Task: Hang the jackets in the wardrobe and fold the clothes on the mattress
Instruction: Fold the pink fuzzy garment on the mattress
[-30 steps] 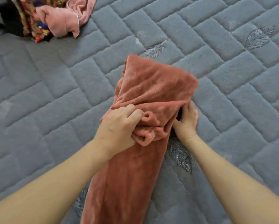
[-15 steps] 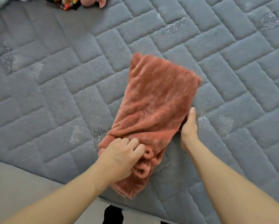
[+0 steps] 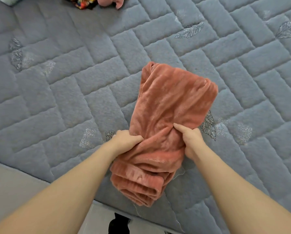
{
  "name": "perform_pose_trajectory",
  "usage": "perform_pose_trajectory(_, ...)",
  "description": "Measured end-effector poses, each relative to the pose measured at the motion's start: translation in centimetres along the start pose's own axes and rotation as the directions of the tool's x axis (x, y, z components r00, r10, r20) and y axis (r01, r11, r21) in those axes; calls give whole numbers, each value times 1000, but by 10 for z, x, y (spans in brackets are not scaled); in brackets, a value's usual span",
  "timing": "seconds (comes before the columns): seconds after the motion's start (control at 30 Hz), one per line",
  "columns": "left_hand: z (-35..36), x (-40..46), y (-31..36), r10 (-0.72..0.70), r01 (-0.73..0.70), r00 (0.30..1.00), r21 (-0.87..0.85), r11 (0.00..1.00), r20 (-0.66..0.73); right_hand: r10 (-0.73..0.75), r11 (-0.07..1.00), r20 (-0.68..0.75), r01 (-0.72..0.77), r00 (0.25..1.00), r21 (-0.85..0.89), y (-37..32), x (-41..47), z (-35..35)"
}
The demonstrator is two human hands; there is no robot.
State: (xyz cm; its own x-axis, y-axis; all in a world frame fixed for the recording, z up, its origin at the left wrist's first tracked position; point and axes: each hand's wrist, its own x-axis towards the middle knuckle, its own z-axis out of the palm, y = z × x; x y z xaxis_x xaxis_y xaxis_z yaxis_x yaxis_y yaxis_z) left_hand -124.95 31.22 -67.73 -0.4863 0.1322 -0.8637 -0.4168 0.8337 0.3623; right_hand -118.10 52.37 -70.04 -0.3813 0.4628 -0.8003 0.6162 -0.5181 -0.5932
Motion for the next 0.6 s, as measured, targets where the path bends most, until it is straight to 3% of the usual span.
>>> perform_pose_trajectory(0.07,-4,2,6,138,-130,990,-232,964,17,-98,992,-32,101,995,76,-16,3,-4)
perform_pose_trajectory(0.13,-3,4,-2,211,-192,977,-432,881,-4,-85,983,-11,86,996,161,-16,0,-7)
perform_pose_trajectory(0.2,4,1,-18,194,-158,980,-417,895,45,36,999,79,-35,996,-8,3,-15,-9)
perform_pose_trajectory(0.3,18,-9,-49,23,48,974,-308,950,223,294,877,151,-203,944,-436,41,-44,-14)
perform_pose_trajectory(0.37,21,-12,-61,-36,95,968,-233,968,247,371,837,163,-252,914,-486,59,-50,-20)
perform_pose_trajectory(0.43,22,-17,-67,-74,124,976,-243,962,206,370,845,139,-271,918,-461,67,-54,-24)
perform_pose_trajectory(0.53,20,-24,-67,-112,141,989,-350,926,102,373,910,97,-343,923,-235,69,-54,-23)
perform_pose_trajectory(0.6,15,-24,-63,-100,102,995,-395,913,27,505,860,238,-460,830,-222,61,-57,-22)
